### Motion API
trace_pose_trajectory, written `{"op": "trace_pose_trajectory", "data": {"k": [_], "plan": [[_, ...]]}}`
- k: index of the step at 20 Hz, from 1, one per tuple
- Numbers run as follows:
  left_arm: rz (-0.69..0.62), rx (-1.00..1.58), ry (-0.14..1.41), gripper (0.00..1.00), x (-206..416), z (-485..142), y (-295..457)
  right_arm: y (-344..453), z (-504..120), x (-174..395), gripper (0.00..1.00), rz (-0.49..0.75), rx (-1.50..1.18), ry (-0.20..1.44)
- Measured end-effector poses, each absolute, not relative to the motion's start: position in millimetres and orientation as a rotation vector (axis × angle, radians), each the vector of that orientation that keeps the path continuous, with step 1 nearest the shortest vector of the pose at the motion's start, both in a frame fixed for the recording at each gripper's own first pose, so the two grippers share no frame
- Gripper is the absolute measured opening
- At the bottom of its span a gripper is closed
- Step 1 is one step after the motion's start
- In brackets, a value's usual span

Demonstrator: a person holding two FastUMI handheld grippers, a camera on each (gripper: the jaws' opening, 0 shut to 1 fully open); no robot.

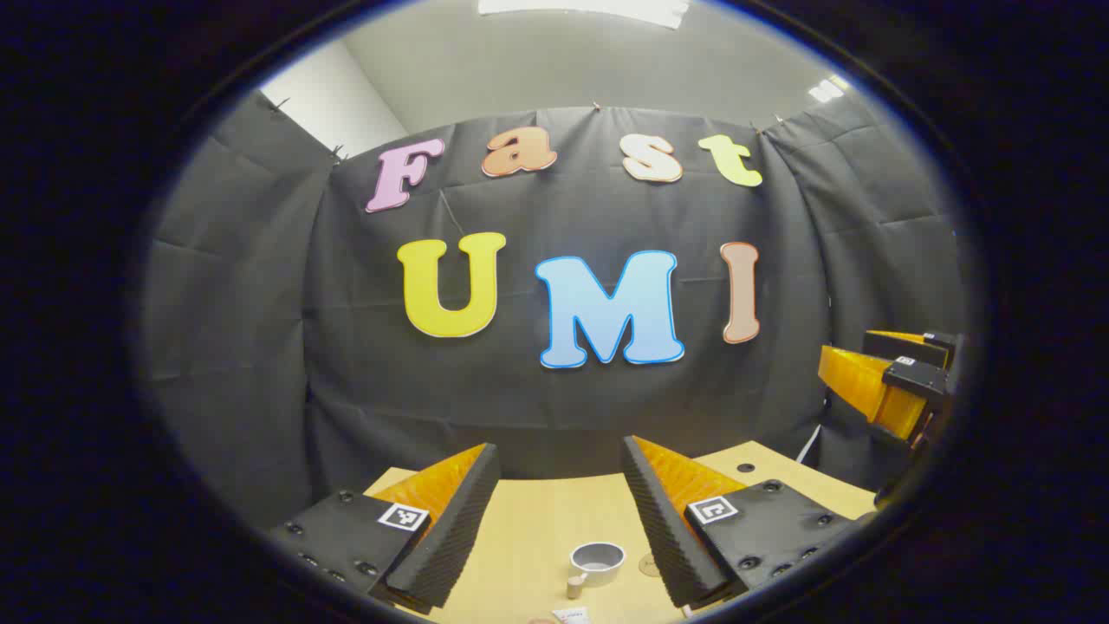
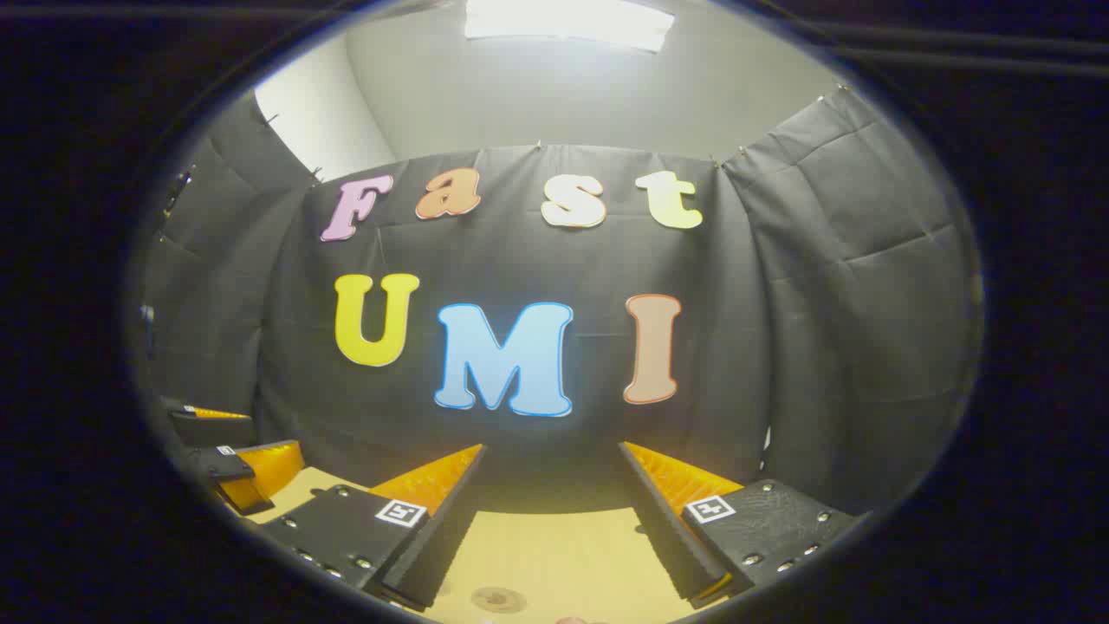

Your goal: Put the toothbrush and toothpaste on the desktop into the cup, then pick up the cup and place it on the coaster on the desktop.

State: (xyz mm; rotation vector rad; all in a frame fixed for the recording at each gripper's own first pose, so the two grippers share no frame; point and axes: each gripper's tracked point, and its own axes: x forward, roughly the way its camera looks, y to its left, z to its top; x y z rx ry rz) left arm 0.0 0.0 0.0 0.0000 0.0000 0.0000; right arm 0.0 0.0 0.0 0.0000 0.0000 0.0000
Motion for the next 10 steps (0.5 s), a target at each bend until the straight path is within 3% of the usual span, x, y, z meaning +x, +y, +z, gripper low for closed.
{"op": "trace_pose_trajectory", "data": {"k": [10], "plan": [[-0.009, -0.006, 0.014, 0.96, 16, -4, -7, 24, -10, 19, 0.93, 0.056, 0.012, 0.046]]}}
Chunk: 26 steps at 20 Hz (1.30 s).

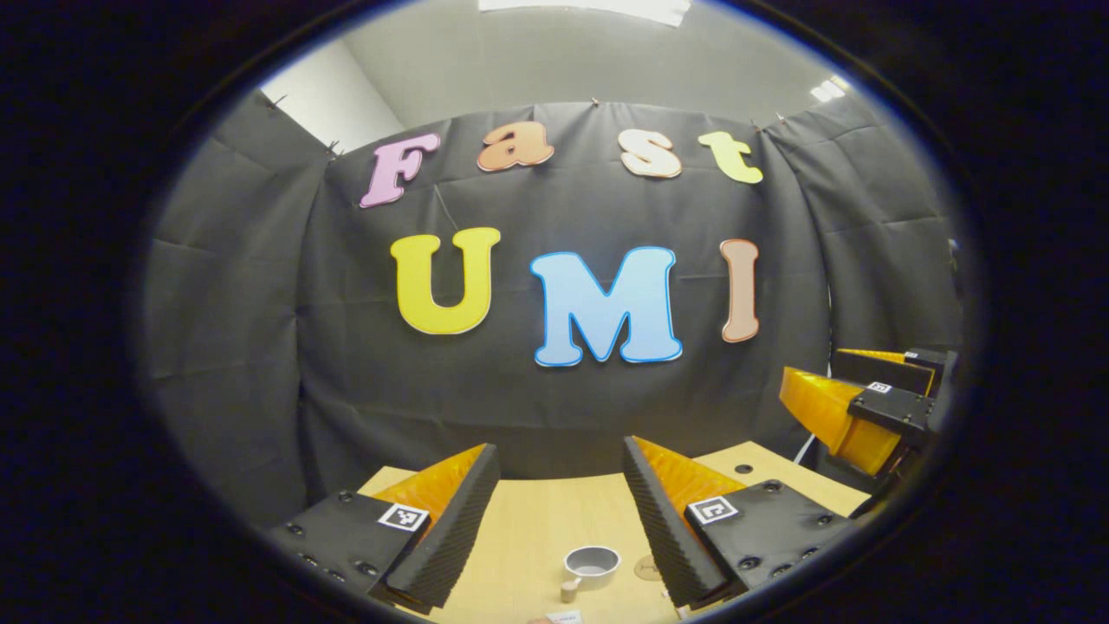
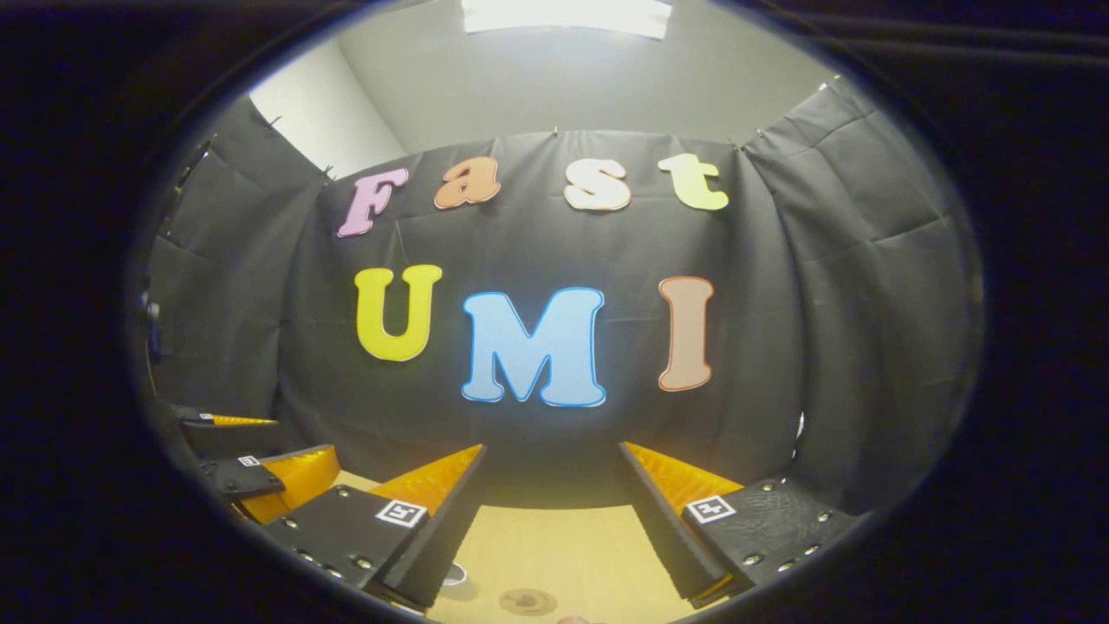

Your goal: Put the toothbrush and toothpaste on the desktop into the cup, then pick up the cup and place it on the coaster on the desktop.

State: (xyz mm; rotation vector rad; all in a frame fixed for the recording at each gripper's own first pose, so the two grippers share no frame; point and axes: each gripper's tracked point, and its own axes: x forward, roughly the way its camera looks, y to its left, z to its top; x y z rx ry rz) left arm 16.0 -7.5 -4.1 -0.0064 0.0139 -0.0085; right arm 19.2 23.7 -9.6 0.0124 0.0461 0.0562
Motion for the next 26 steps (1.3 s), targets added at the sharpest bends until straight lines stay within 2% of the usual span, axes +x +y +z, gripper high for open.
{"op": "trace_pose_trajectory", "data": {"k": [8, 11, 13, 16, 19, 22, 24, 25, 26], "plan": [[-0.043, -0.04, 0.099, 0.96, 23, -32, -18, 32, -38, 17, 0.93, 0.078, 0.021, 0.156], [-0.058, -0.061, 0.2, 0.93, 25, -71, -21, 33, -66, 12, 0.93, 0.083, 0.02, 0.249], [-0.057, -0.074, 0.267, 0.96, 24, -100, -19, 35, -87, 8, 0.93, 0.09, 0.016, 0.313], [-0.071, -0.076, 0.377, 0.94, 12, -143, -25, 37, -120, -2, 0.93, 0.104, 0.01, 0.414], [-0.1, -0.097, 0.499, 0.96, 1, -188, -34, 40, -158, -15, 0.92, 0.12, 0.013, 0.531], [-0.094, -0.106, 0.596, 0.94, -9, -227, -35, 42, -196, -27, 0.94, 0.136, 0.013, 0.662], [-0.091, -0.105, 0.666, 0.96, -17, -252, -36, 44, -218, -35, 0.94, 0.137, 0.024, 0.743], [-0.088, -0.104, 0.702, 0.94, -21, -263, -35, 44, -233, -40, 0.94, 0.136, 0.03, 0.78], [-0.086, -0.11, 0.737, 0.96, -25, -275, -35, 44, -244, -45, 0.93, 0.136, 0.037, 0.816]]}}
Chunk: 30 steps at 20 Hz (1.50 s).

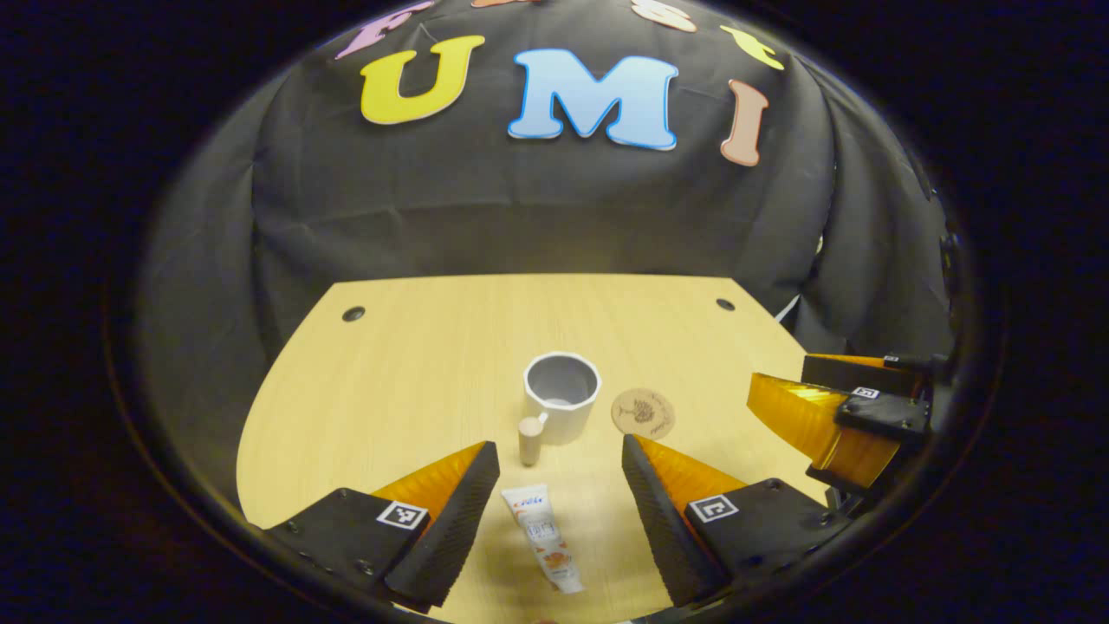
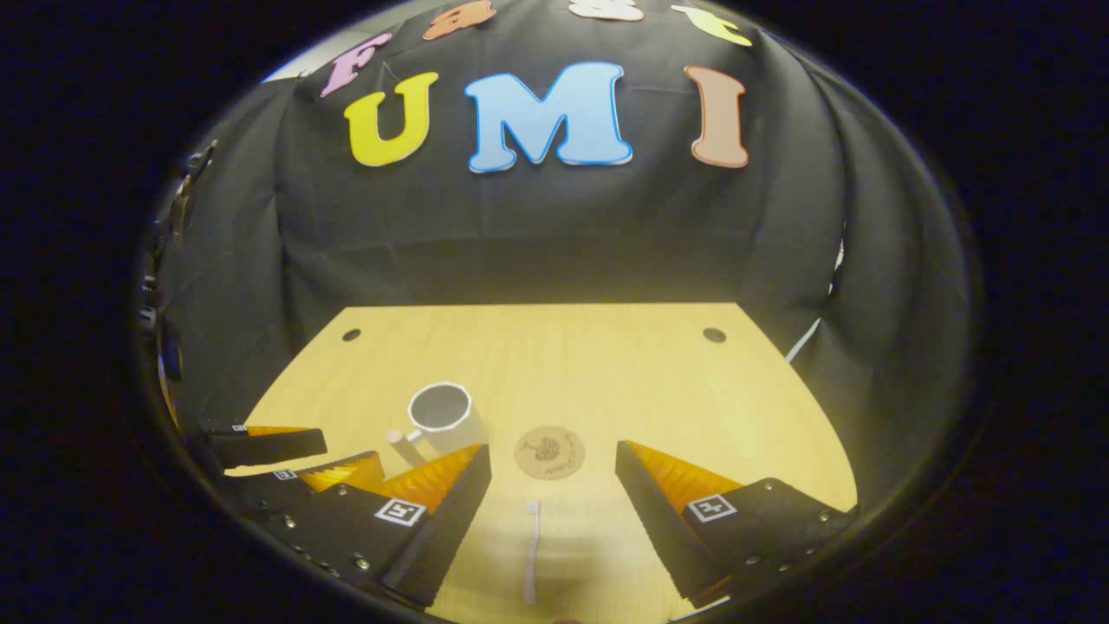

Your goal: Put the toothbrush and toothpaste on the desktop into the cup, then pick up the cup and place it on the coaster on the desktop.

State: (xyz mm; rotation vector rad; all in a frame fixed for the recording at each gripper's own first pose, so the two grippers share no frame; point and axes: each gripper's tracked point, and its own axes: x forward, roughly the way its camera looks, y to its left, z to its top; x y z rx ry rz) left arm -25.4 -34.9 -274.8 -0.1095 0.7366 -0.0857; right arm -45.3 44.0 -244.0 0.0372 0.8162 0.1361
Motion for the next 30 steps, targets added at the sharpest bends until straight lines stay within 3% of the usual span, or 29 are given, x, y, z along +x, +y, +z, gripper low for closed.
{"op": "trace_pose_trajectory", "data": {"k": [4, 11, 21, 30], "plan": [[-0.079, -0.148, 0.929, 0.97, -54, -334, -37, 49, -284, -70, 0.94, 0.148, 0.047, 0.973], [-0.051, -0.159, 1.103, 0.96, -81, -393, -35, 50, -348, -104, 0.95, 0.148, 0.064, 1.183], [0.033, -0.192, 1.25, 0.96, -96, -437, -26, 55, -401, -134, 0.95, 0.154, 0.019, 1.391], [0.07, -0.119, 1.309, 0.96, -93, -443, -23, 49, -410, -146, 1.0, 0.146, -0.037, 1.509]]}}
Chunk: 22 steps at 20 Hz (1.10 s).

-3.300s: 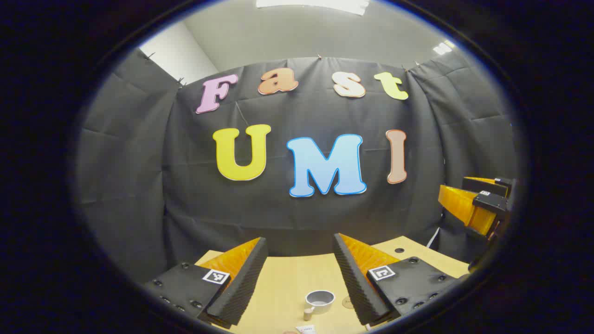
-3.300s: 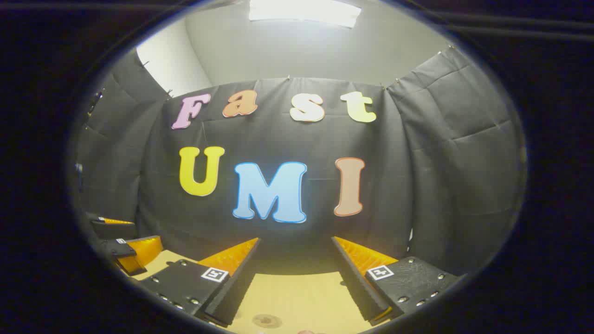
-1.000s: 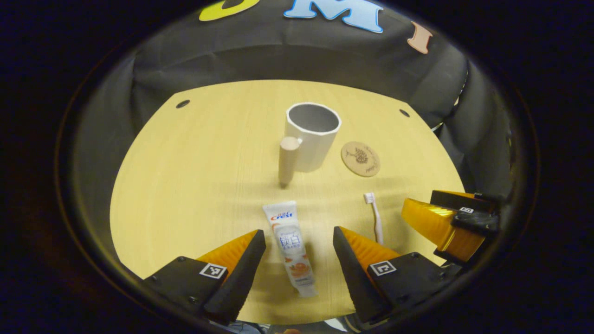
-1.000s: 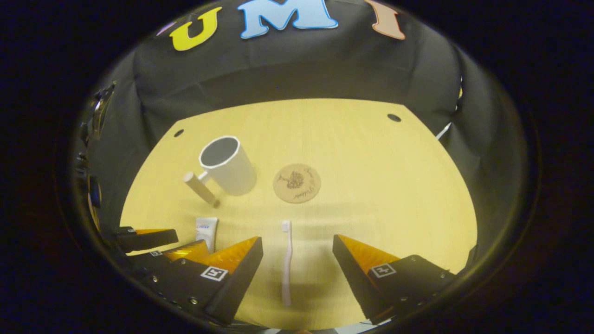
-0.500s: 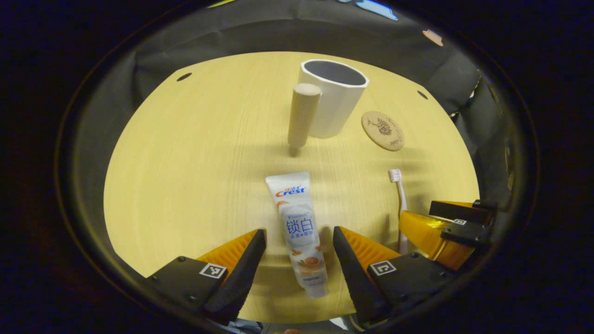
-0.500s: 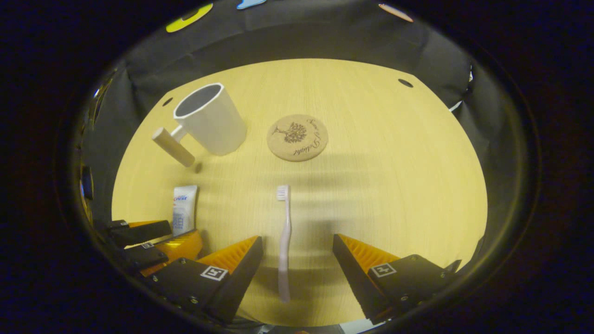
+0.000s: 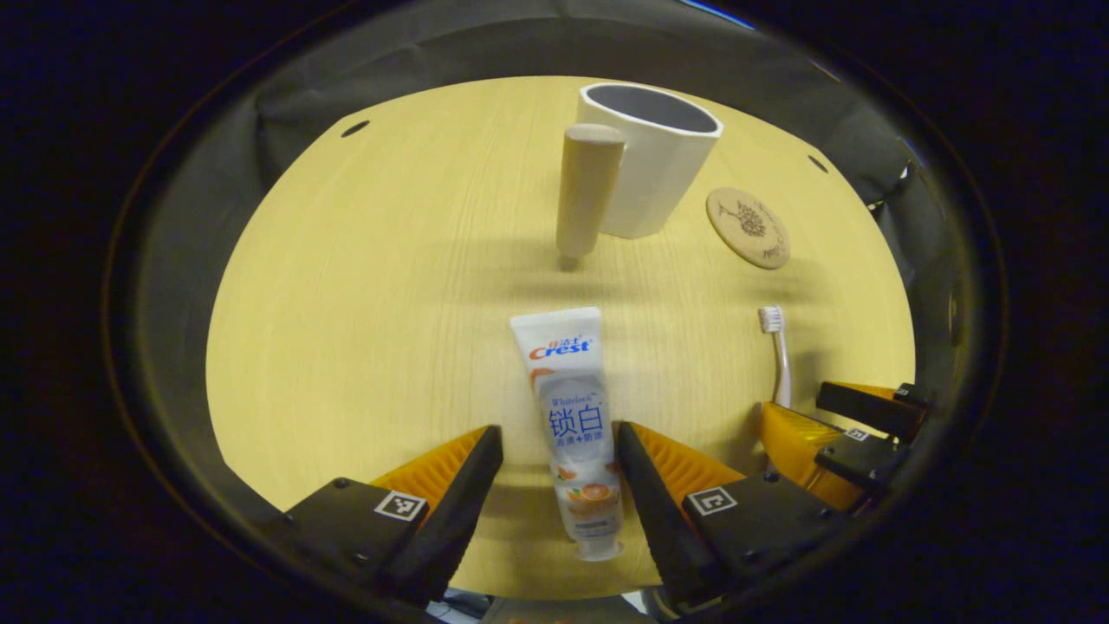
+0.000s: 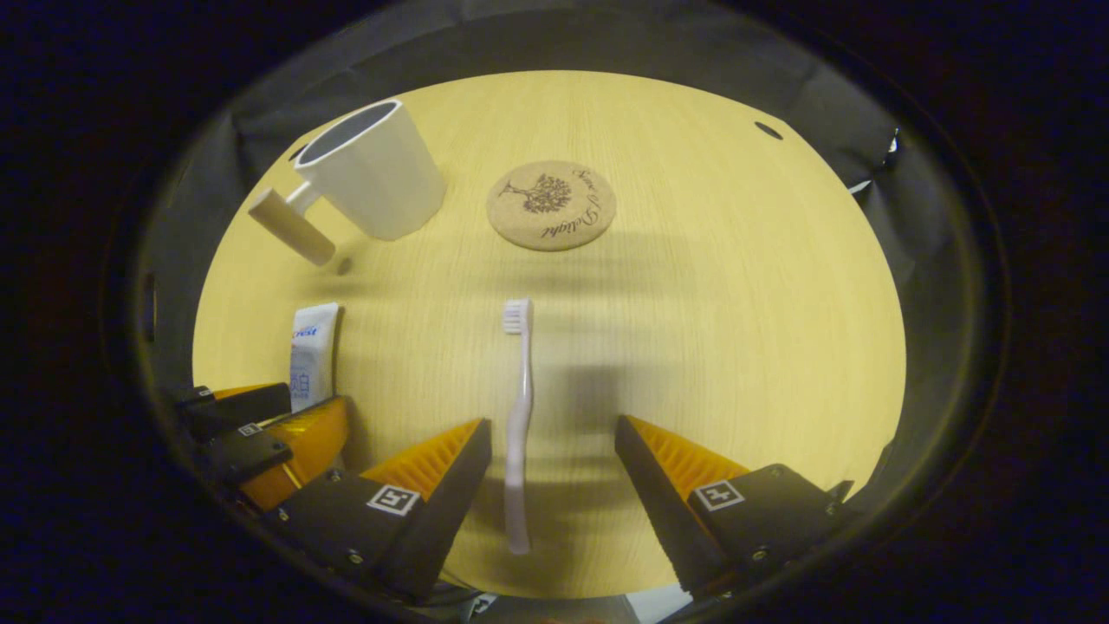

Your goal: Put the toothbrush and toothpaste on the desktop into the cup, then pick up the cup and place it on the coaster on the desktop.

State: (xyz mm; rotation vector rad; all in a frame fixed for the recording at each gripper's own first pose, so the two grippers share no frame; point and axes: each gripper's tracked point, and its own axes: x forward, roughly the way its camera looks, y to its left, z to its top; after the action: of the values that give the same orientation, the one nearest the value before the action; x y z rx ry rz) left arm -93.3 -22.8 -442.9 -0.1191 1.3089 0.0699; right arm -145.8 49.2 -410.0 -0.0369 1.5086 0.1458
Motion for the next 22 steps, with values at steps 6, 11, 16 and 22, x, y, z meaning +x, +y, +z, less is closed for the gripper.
{"op": "trace_pose_trajectory", "data": {"k": [6, 11, 16, 22], "plan": [[0.062, -0.111, 1.393, 0.89, -92, -442, -24, 52, -409, -140, 0.8, 0.126, -0.048, 1.683], [0.05, -0.097, 1.407, 0.46, -86, -425, -28, 49, -412, -136, 0.14, 0.108, -0.031, 1.735], [0.054, -0.105, 1.402, 0.25, -73, -374, -28, 51, -413, -135, 0.03, 0.105, -0.023, 1.739], [0.031, -0.163, 1.378, 0.25, -76, -282, -29, 50, -413, -132, 0.02, 0.109, 0.01, 1.752]]}}
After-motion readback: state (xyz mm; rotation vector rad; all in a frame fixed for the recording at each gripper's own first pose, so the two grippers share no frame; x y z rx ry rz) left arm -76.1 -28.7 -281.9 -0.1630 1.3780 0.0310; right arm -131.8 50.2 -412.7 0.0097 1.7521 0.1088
